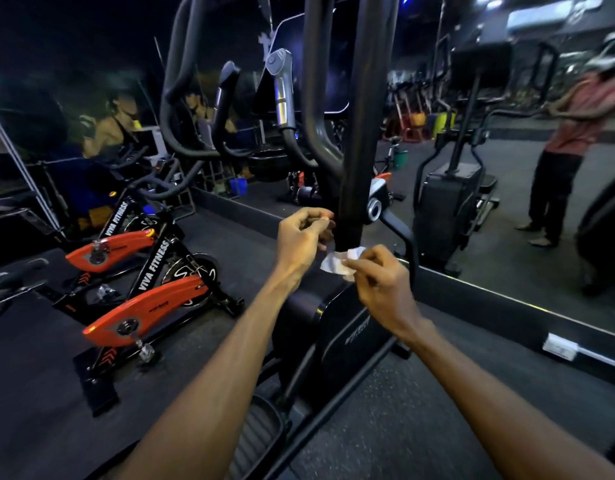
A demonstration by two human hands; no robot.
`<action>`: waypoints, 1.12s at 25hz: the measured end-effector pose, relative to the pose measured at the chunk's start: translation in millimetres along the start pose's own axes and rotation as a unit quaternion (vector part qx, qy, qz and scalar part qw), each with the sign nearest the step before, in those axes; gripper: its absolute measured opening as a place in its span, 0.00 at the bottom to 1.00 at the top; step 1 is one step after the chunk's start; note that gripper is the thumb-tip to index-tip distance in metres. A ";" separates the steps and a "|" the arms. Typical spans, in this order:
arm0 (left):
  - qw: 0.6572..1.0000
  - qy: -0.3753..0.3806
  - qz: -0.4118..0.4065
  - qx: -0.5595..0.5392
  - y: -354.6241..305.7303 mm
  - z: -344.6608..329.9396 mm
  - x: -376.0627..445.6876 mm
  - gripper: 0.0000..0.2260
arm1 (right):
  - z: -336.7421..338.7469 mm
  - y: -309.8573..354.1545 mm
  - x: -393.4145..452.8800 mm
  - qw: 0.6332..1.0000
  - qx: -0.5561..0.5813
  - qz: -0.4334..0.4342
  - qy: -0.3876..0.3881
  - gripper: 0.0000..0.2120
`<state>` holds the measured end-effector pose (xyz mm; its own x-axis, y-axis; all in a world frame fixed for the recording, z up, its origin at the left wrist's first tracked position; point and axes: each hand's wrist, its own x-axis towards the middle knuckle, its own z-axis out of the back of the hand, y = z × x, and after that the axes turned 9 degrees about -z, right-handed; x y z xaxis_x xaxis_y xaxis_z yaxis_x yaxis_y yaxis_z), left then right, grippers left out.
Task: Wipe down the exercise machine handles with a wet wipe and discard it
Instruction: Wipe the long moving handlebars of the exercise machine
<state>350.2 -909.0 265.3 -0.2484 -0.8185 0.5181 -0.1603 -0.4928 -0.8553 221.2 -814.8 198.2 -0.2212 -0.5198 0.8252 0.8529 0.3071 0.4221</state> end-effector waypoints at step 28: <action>0.992 -0.116 -0.048 0.004 35.1 -38.5 -4.2 0.11 | -22.6 -13.6 11.4 0.909 0.203 -0.362 0.036 0.16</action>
<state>308.9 -911.4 233.4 -0.0063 -0.8136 0.5814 -0.1638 -0.5727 -0.8032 217.7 -842.9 193.4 -0.6107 -0.7498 0.2547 0.2479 0.1244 0.9608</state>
